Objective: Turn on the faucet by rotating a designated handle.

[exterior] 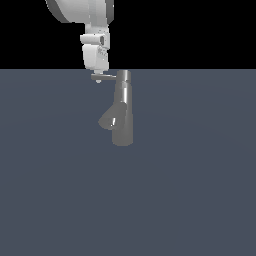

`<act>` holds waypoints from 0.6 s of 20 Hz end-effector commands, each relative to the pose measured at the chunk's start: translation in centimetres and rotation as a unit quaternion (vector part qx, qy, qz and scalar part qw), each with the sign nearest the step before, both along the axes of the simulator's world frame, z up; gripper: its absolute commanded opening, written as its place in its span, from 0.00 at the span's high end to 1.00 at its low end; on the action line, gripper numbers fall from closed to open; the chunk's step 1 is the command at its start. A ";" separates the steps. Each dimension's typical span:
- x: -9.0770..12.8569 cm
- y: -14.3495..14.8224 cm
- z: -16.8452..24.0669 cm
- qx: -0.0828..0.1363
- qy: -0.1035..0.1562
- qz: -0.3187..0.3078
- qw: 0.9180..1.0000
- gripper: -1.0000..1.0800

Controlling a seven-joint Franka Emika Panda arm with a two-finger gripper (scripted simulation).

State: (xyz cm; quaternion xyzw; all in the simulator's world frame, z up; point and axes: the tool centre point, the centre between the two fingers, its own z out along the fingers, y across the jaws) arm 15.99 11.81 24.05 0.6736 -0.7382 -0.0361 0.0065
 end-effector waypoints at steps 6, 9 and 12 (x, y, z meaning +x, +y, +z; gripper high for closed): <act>-1.6 0.2 0.7 0.000 0.001 0.000 1.000 1.00; -2.2 0.3 1.1 0.000 0.001 0.000 1.000 1.00; -2.9 0.3 1.4 0.000 0.000 0.000 1.000 1.00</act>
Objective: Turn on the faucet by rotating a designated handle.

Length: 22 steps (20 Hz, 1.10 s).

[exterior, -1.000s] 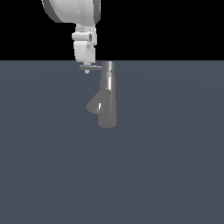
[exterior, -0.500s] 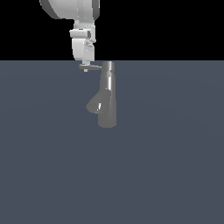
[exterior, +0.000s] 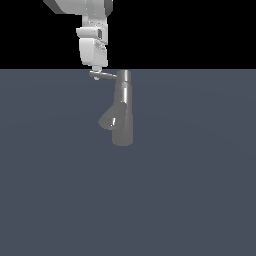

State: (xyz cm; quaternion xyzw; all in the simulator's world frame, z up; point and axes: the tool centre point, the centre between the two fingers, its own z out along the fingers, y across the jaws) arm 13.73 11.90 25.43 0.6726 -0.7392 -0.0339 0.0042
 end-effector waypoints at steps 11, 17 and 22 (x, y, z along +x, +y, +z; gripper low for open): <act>-3.3 0.6 1.3 0.000 0.004 0.001 1.000 1.00; -3.6 -0.4 2.1 -0.002 -0.002 -0.006 1.000 1.00; -4.8 -1.1 2.5 -0.001 -0.001 -0.005 1.000 1.00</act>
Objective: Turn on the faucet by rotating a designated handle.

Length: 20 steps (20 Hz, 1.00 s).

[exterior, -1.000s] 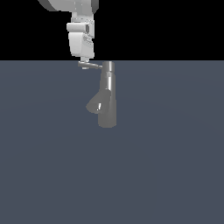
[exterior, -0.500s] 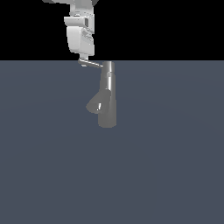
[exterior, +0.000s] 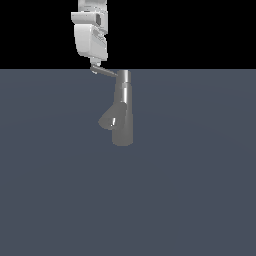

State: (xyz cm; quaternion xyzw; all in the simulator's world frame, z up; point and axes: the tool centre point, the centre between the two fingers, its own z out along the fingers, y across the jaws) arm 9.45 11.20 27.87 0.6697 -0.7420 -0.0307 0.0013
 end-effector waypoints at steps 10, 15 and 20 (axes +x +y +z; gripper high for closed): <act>-3.0 -2.0 1.0 0.000 0.005 0.002 1.000 1.00; -4.4 -2.9 1.5 0.000 0.006 0.003 1.000 1.00; -5.8 -3.7 2.0 0.000 0.007 0.004 1.000 1.00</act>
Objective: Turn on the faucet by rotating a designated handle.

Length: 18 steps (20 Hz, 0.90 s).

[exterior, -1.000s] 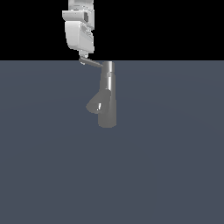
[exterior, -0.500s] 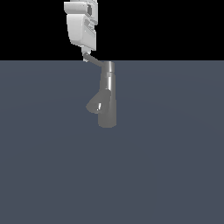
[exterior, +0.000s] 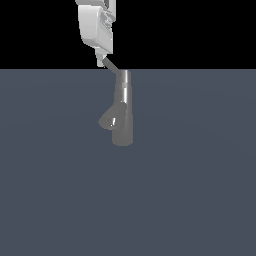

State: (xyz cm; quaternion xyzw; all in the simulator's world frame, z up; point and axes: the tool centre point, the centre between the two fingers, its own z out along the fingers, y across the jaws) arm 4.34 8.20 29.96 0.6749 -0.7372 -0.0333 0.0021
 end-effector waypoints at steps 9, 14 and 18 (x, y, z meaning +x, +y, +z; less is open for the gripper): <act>-1.5 -3.3 0.2 0.000 0.004 0.000 1.000 1.00; -1.9 -6.6 0.2 -0.001 0.005 -0.001 1.000 1.00; -2.3 -9.5 0.2 -0.001 0.005 -0.001 1.000 1.00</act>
